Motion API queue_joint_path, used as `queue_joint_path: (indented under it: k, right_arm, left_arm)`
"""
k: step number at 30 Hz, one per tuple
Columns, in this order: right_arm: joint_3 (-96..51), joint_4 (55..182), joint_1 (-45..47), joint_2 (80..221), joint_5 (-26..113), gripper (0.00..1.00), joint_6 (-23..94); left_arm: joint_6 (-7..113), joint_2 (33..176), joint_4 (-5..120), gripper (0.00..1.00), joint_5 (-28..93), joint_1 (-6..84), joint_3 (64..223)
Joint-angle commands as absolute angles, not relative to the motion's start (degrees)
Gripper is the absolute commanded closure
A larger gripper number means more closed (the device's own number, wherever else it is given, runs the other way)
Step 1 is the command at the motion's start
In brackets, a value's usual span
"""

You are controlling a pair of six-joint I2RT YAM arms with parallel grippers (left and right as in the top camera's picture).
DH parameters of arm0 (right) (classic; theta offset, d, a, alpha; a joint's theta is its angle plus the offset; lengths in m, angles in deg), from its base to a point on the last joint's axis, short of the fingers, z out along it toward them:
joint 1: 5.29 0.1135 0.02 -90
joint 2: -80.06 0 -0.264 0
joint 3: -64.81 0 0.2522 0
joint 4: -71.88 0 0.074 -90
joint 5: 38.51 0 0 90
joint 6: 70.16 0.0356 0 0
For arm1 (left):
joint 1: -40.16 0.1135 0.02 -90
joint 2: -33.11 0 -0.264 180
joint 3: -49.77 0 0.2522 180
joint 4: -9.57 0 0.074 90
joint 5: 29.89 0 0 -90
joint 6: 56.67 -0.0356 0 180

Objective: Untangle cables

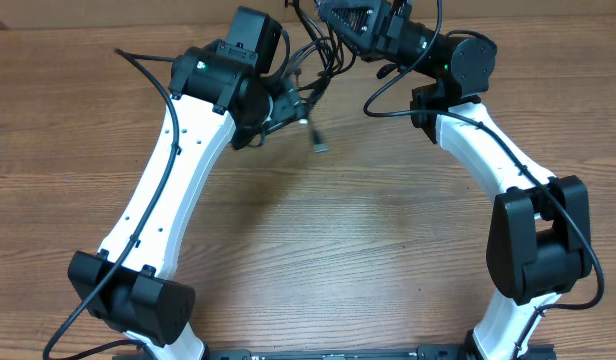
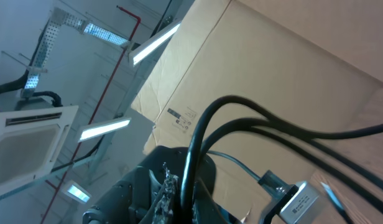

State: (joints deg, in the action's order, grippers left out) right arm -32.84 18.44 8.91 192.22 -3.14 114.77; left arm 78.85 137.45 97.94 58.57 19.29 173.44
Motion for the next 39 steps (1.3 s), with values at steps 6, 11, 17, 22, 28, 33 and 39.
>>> queue_joint_path:
  k: [6,11,17,22,28,33,39]
  right_arm:
    - [-33.28,17.72,7.42,192.05,-4.10,0.96,117.07]
    - [-33.28,17.74,7.40,192.05,-4.82,0.96,117.57]
    - [-33.28,17.76,6.94,192.05,-5.85,0.96,117.31]
    - [-33.28,17.76,6.86,192.05,-6.03,0.96,117.13]
    - [-33.28,17.76,6.86,192.05,-5.22,0.96,119.60]
    - [-33.28,17.74,6.86,192.05,-2.68,0.96,124.76]
    - [-33.28,17.76,6.86,192.05,0.47,0.96,130.77]
  left_arm:
    - [79.74,136.88,107.73,0.45,83.59,22.83,173.81]
    - [81.40,136.88,107.16,0.50,80.27,26.09,173.81]
    - [81.32,136.88,106.79,0.49,73.36,27.12,173.81]
    - [78.19,136.88,105.44,0.46,65.02,26.83,173.81]
    - [78.34,136.88,104.65,0.34,60.40,26.86,173.81]
    - [78.34,136.88,104.26,0.30,56.40,26.86,173.81]
    - [78.32,136.88,103.93,0.25,46.09,26.62,173.81]
